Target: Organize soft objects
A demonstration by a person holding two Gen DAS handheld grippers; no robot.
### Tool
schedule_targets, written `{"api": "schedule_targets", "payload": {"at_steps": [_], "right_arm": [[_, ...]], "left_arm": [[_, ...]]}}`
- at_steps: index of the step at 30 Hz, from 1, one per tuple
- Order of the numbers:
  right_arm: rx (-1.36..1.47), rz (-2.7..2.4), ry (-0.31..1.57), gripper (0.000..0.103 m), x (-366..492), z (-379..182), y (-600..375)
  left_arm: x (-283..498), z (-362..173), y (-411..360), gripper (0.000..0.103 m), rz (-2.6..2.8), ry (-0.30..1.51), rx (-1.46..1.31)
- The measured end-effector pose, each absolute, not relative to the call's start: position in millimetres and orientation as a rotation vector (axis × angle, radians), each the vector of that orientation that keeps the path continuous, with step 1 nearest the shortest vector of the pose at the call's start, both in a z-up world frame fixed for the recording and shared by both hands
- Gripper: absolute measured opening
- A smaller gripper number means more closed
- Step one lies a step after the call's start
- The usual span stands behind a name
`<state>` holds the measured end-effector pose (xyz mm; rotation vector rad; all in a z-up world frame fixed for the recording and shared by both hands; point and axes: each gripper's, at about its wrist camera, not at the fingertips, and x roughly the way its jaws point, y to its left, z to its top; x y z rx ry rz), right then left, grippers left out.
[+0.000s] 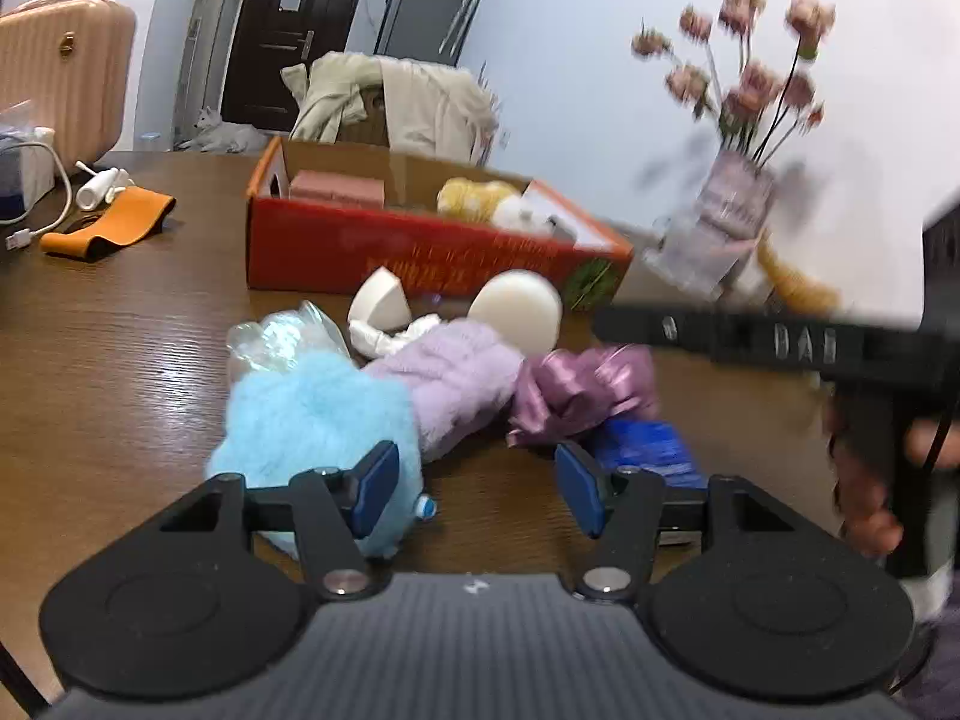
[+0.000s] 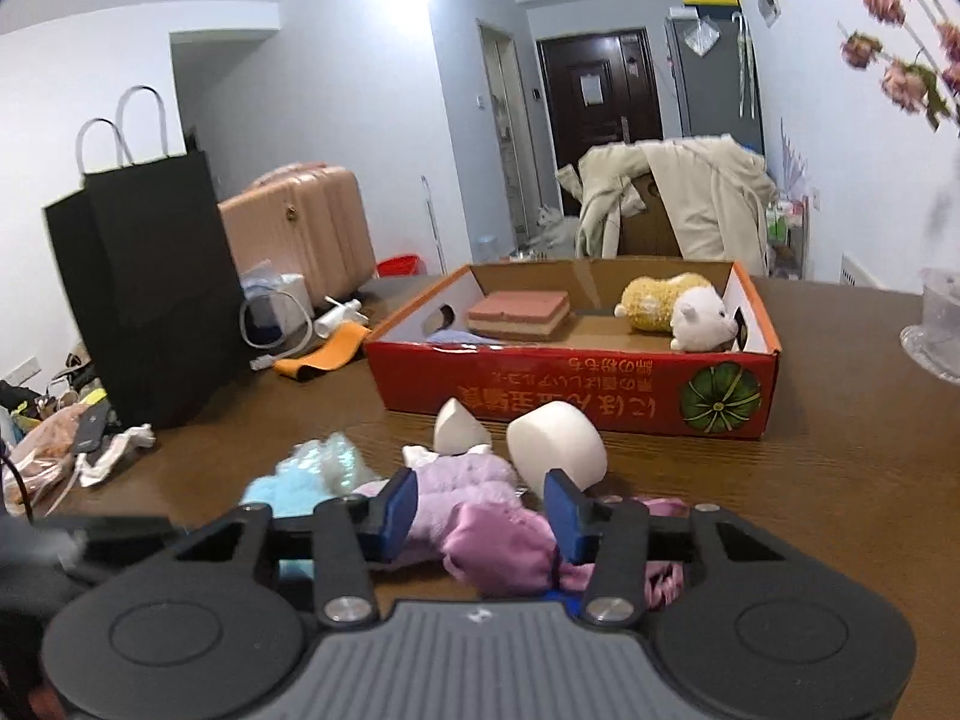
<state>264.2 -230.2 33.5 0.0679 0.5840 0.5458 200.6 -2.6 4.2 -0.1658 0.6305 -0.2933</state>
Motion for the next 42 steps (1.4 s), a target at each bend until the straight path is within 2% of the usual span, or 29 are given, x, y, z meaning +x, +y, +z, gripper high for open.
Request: {"api": "schedule_targets", "payload": {"at_steps": [2, 4, 5, 10, 11, 12, 13, 14, 15, 16, 17, 19, 21, 24, 26, 28, 30, 37, 42], "right_arm": [[0.043, 0.566, 0.617, 0.046, 281.8, 27.5, -221.9], [0.038, 0.583, 0.652, 0.046, 297.6, 20.9, -214.5], [0.044, 0.597, 0.671, 0.047, 304.7, 17.2, -211.7], [0.101, 0.628, 0.769, 0.047, 338.4, -7.6, -202.3], [0.11, 0.634, 0.78, 0.047, 342.7, -12.2, -201.3], [0.121, 0.64, 0.79, 0.047, 346.1, -16.0, -201.2], [0.129, 0.647, 0.79, 0.045, 347.9, -18.5, -201.8], [0.138, 0.659, 0.791, 0.041, 348.6, -20.3, -203.3], [0.154, 0.668, 0.793, 0.038, 348.6, -21.3, -205.9], [0.166, 0.671, 0.791, 0.029, 348.1, -21.8, -208.5], [0.17, 0.653, 0.782, 0.026, 346.4, -21.3, -211.7], [0.149, 0.581, 0.752, 0.024, 342.0, -19.5, -217.8], [0.175, 0.562, 0.753, 0.024, 339.3, -20.4, -226.2], [0.2, 0.552, 0.753, 0.023, 332.9, -22.3, -232.1], [0.211, 0.548, 0.753, 0.023, 328.8, -23.5, -233.7], [0.212, 0.546, 0.746, 0.023, 325.9, -22.8, -234.1], [0.205, 0.553, 0.718, 0.021, 322.1, -16.0, -232.0], [0.212, 0.586, 0.581, 0.02, 274.8, 24.6, -237.9], [0.202, 0.573, 0.545, 0.02, 244.3, 33.1, -237.4]], "left_arm": [[205.4, 0.5, -4.1, 0.063, -0.261, 0.607, -0.115], [208.9, -0.4, 0.1, 0.075, -0.227, 0.603, -0.078], [210.9, -0.7, 3.7, 0.076, -0.218, 0.608, -0.076], [223.6, 13.3, 17.9, 0.077, -0.25, 0.6, -0.186], [229.9, 13.8, 18.9, 0.076, -0.276, 0.606, -0.218], [239.1, 13.8, 18.7, 0.067, -0.277, 0.628, -0.242], [249.3, 11.2, 19.9, 0.049, -0.248, 0.661, -0.274], [259.0, 8.5, 21.3, 0.04, -0.211, 0.695, -0.311], [263.5, 5.6, 22.2, 0.036, -0.197, 0.709, -0.344], [267.9, 3.2, 22.7, 0.037, -0.189, 0.715, -0.377], [270.7, 1.2, 21.9, 0.039, -0.18, 0.722, -0.392], [273.6, -1.8, 15.5, 0.05, -0.188, 0.741, -0.389], [272.5, -2.2, 8.5, 0.054, -0.2, 0.74, -0.37], [275.8, -4.5, 0.5, 0.054, -0.215, 0.738, -0.369], [279.0, -7.6, -4.0, 0.047, -0.229, 0.747, -0.376], [281.9, -11.8, -6.4, 0.028, -0.238, 0.761, -0.406], [279.1, -10.3, -8.2, 0.019, -0.216, 0.749, -0.396], [230.1, 34.1, -7.6, 0.018, -0.257, 0.602, -0.368], [211.8, 42.8, -11.3, 0.017, -0.264, 0.583, -0.352]]}}
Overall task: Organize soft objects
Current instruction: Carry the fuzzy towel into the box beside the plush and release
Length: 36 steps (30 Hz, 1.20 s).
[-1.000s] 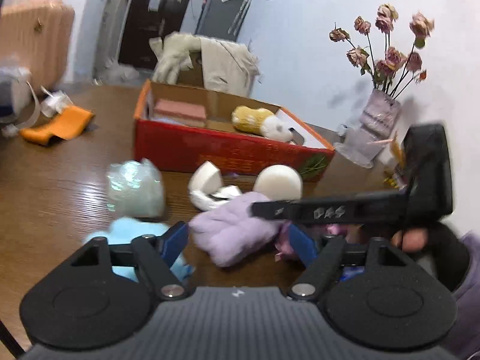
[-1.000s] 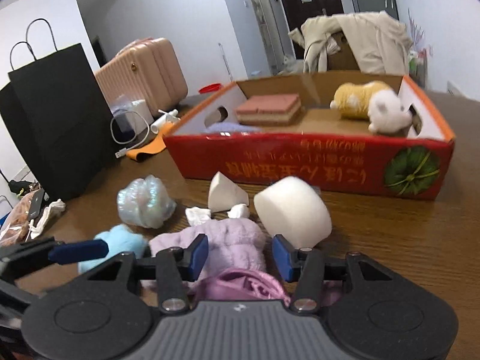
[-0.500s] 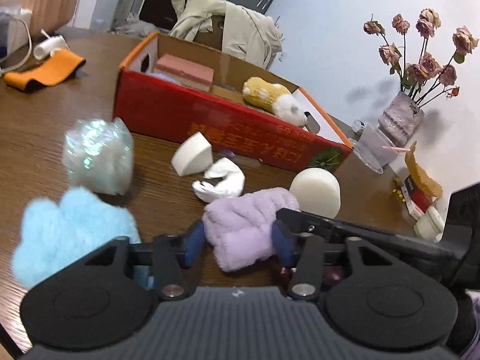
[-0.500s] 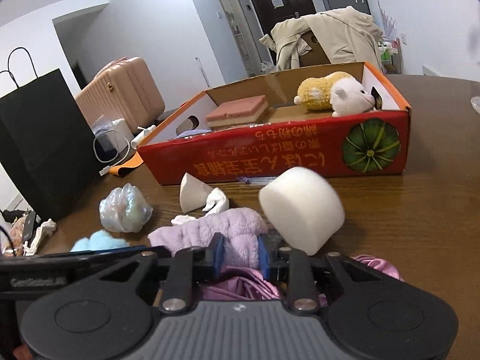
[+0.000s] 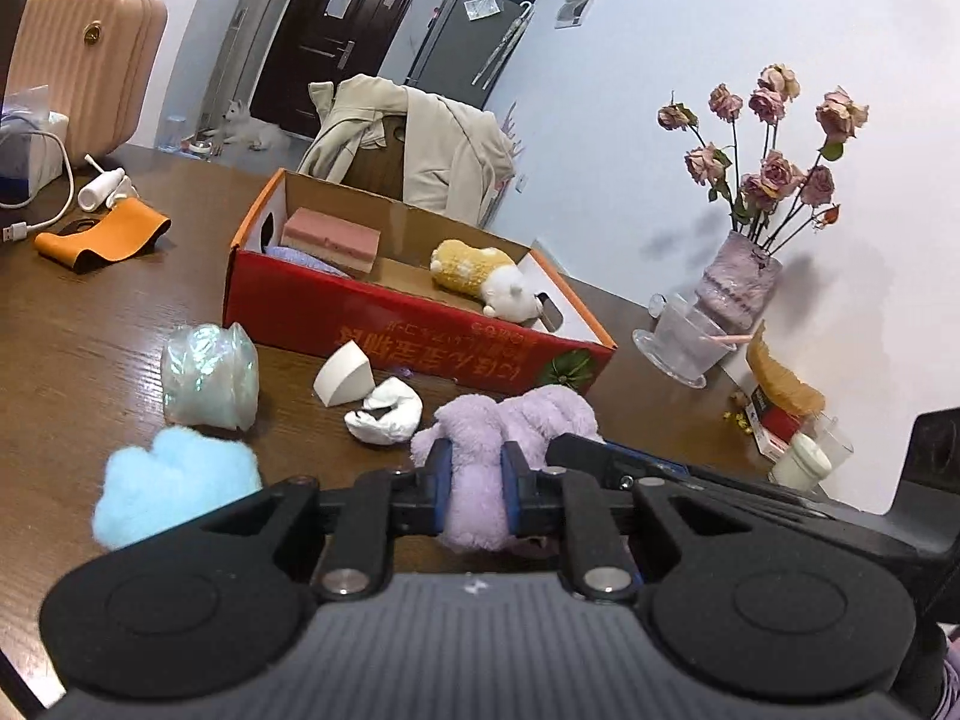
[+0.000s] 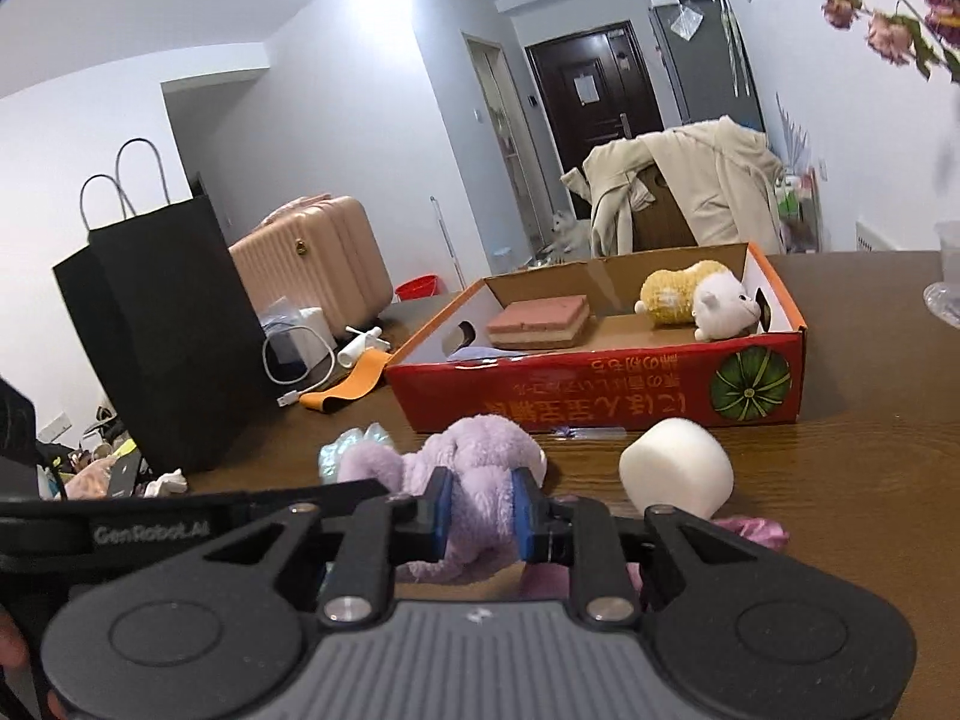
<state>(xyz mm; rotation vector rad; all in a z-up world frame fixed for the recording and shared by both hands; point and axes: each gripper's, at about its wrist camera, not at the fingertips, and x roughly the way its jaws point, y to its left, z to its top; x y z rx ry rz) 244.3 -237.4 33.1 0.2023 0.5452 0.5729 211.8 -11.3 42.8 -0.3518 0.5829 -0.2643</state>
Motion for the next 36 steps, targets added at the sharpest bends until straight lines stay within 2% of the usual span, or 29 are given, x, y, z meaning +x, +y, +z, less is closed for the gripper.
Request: {"api": "schedule_targets", "payload": {"at_steps": [4, 8, 14, 20, 25, 29, 30, 32, 33, 34, 36], "right_arm": [[0.211, 0.571, 0.53, 0.02, 241.2, 43.5, -244.4], [0.207, 0.589, 0.501, 0.021, 271.1, 69.1, -245.9], [0.243, 0.543, 0.565, 0.021, 395.4, 89.2, -233.4], [0.222, 0.463, 0.728, 0.021, 521.6, 65.7, -205.2], [0.155, 0.411, 0.79, 0.021, 590.1, 41.3, -189.1], [0.11, 0.4, 0.874, 0.02, 621.6, 15.0, -175.4], [0.084, 0.394, 0.905, 0.019, 625.4, 7.0, -170.9], [0.052, 0.377, 0.921, 0.024, 628.5, -3.7, -166.4], [0.079, 0.382, 0.923, 0.024, 629.0, -3.3, -168.0], [0.087, 0.379, 0.914, 0.025, 627.3, -0.5, -169.4], [0.079, 0.385, 0.889, 0.036, 619.7, 9.9, -171.7]], "left_arm": [[214.0, 52.6, -8.6, 0.017, -0.303, 0.569, -0.357], [247.6, 78.5, -0.1, 0.017, -0.341, 0.544, -0.32], [381.8, 104.0, 3.2, 0.018, -0.369, 0.623, -0.232], [507.4, 81.7, 5.3, 0.018, -0.314, 0.761, -0.211], [577.6, 53.0, 4.9, 0.019, -0.297, 0.809, -0.245], [603.2, 16.6, 7.1, 0.018, -0.232, 0.848, -0.235], [602.8, 13.4, 9.9, 0.019, -0.237, 0.838, -0.245], [601.8, 15.9, 19.5, 0.033, -0.258, 0.851, -0.287], [600.2, 19.5, 23.4, 0.046, -0.257, 0.848, -0.295], [595.8, 25.3, 26.2, 0.049, -0.246, 0.829, -0.284], [584.7, 39.8, 29.4, 0.049, -0.229, 0.795, -0.241]]}}
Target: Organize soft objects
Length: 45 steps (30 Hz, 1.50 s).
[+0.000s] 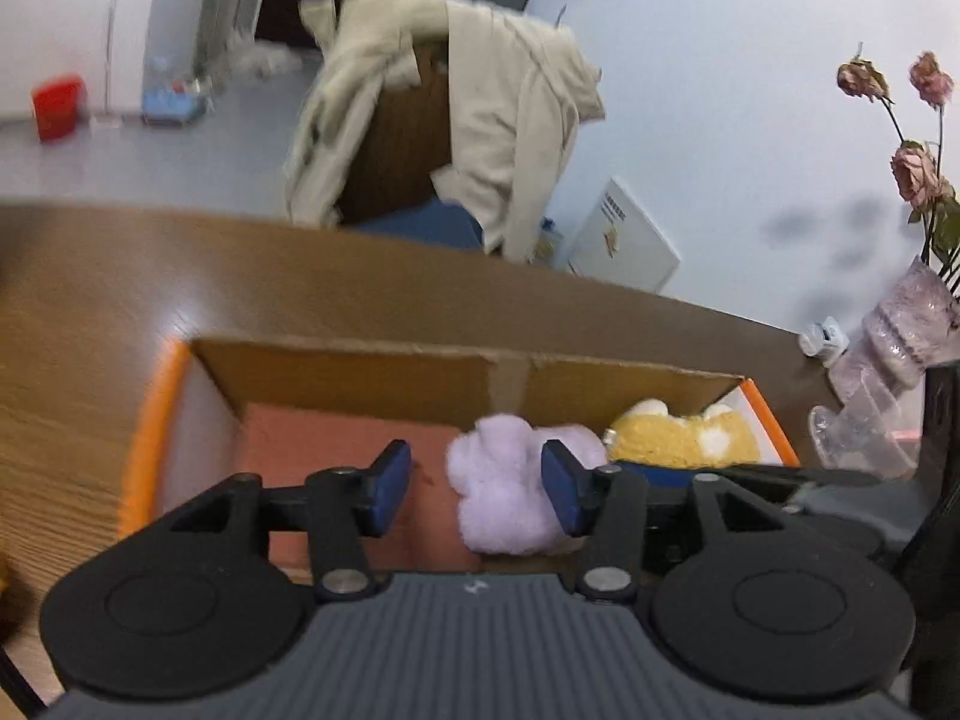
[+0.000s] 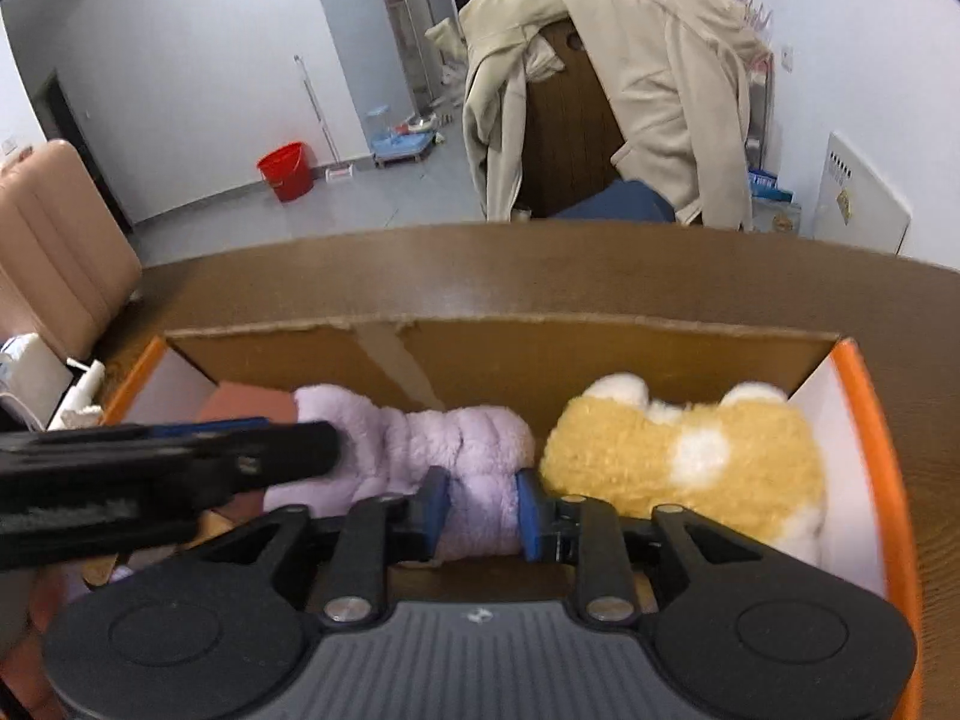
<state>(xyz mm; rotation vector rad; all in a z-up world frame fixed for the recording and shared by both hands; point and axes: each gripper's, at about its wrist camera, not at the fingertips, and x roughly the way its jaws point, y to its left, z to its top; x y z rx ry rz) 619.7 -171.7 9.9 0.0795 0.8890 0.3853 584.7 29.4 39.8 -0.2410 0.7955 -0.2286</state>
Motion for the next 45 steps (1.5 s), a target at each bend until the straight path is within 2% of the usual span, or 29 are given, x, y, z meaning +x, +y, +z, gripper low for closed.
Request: {"api": "schedule_targets", "payload": {"at_steps": [2, 6, 9, 11, 13, 15, 19, 21, 28, 37, 40, 43, 45], "right_arm": [[0.097, 0.396, 0.87, 0.055, 607.7, 26.5, -176.7], [0.102, 0.431, 0.788, 0.057, 563.3, 74.1, -193.6], [0.094, 0.457, 0.693, 0.061, 511.4, 111.0, -208.6], [0.09, 0.476, 0.619, 0.07, 467.4, 131.7, -219.4], [0.069, 0.492, 0.553, 0.075, 427.9, 144.9, -226.7], [0.032, 0.503, 0.489, 0.076, 383.5, 152.2, -231.4], [-0.01, 0.523, 0.413, 0.082, 310.7, 148.6, -237.6], [-0.005, 0.525, 0.388, 0.083, 279.1, 138.5, -241.9], [0.053, 0.474, 0.396, 0.085, 199.9, 81.4, -252.7], [0.102, 0.445, 0.498, 0.084, 185.1, 31.4, -250.1], [0.106, 0.46, 0.494, 0.081, 193.4, 28.0, -249.7], [0.115, 0.452, 0.507, 0.071, 209.4, 23.4, -250.0], [0.122, 0.436, 0.523, 0.068, 222.0, 19.2, -251.3]], "left_arm": [[566.6, 58.4, 36.2, 0.049, -0.235, 0.77, -0.234], [511.9, 102.2, 45.1, 0.053, -0.242, 0.698, -0.191], [444.1, 128.5, 51.3, 0.065, -0.239, 0.611, -0.118], [389.1, 137.5, 54.3, 0.073, -0.234, 0.522, -0.056], [339.5, 137.5, 54.5, 0.084, -0.225, 0.456, -0.013], [297.7, 130.7, 53.9, 0.09, -0.218, 0.416, 0.016], [228.2, 104.0, 50.0, 0.094, -0.191, 0.374, 0.044], [201.0, 90.0, 53.0, 0.097, -0.171, 0.367, 0.016], [141.7, 39.9, 64.2, 0.097, -0.106, 0.438, -0.054], [139.2, 27.9, 66.0, 0.097, -0.08, 0.477, -0.073], [148.1, 26.8, 57.0, 0.097, -0.097, 0.481, -0.071], [159.8, 24.8, 44.8, 0.097, -0.128, 0.485, -0.054], [169.0, 22.3, 38.5, 0.097, -0.144, 0.494, -0.042]]}}
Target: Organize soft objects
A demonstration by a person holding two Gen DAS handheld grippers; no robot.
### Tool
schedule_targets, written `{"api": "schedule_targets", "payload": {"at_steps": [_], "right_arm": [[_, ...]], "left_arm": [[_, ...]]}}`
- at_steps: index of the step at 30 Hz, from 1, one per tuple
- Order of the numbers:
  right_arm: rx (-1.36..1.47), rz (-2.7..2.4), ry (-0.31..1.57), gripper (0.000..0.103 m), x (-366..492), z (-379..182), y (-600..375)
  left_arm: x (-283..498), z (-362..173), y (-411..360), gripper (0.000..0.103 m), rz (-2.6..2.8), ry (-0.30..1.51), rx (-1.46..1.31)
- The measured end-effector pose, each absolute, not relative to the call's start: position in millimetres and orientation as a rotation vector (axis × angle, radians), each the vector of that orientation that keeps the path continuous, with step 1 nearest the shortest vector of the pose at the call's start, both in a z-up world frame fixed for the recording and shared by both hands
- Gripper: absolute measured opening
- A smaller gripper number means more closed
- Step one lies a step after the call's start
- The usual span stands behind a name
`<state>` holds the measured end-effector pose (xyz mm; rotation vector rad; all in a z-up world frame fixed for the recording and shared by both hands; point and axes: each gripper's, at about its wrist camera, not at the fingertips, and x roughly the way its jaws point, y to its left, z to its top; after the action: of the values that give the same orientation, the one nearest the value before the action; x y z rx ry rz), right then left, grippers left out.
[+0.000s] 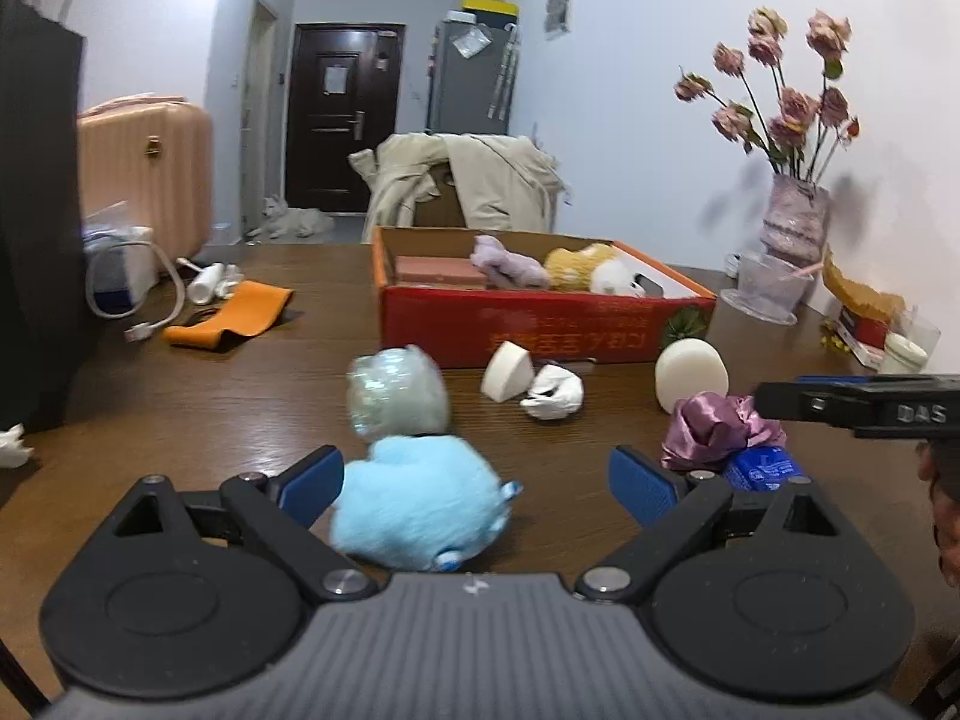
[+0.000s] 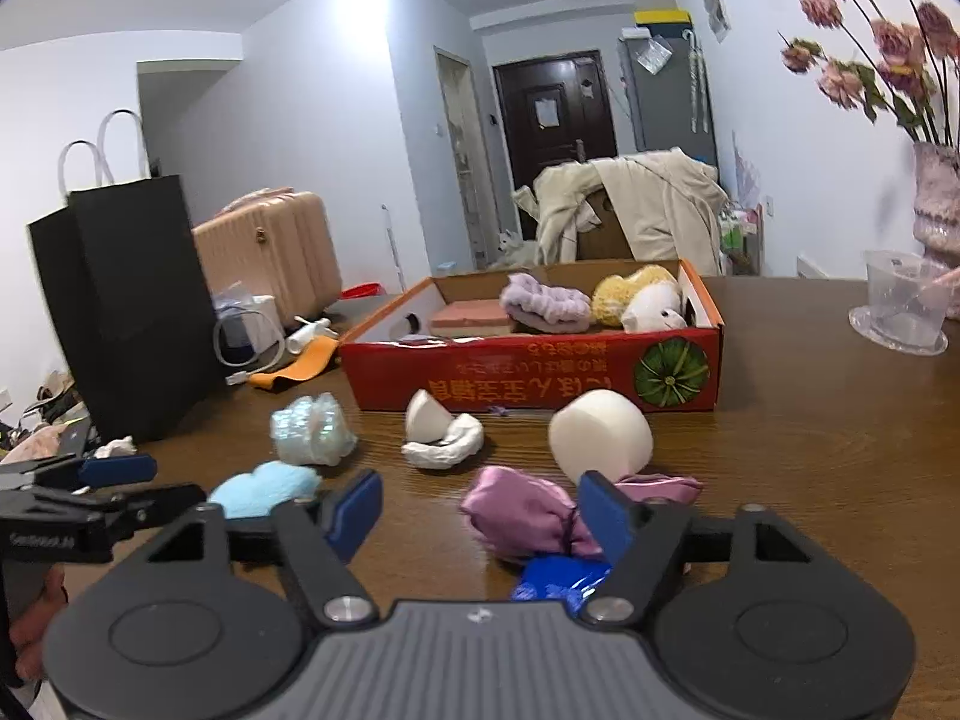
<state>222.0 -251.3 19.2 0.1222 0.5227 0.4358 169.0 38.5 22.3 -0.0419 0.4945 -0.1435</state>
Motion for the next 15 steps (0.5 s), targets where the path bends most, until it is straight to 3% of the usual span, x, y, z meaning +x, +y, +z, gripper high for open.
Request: {"api": "schedule_targets", "payload": {"at_steps": [12, 15], "right_arm": [[-0.004, 0.54, 0.534, 0.061, 301.4, 26.1, -202.6], [-0.038, 0.576, 0.572, 0.057, 323.3, 24.0, -180.0]], "left_arm": [[260.2, 14.8, 41.6, 0.091, -0.09, 0.532, -0.004], [286.7, 11.1, 53.6, 0.086, -0.088, 0.585, -0.02]]}}
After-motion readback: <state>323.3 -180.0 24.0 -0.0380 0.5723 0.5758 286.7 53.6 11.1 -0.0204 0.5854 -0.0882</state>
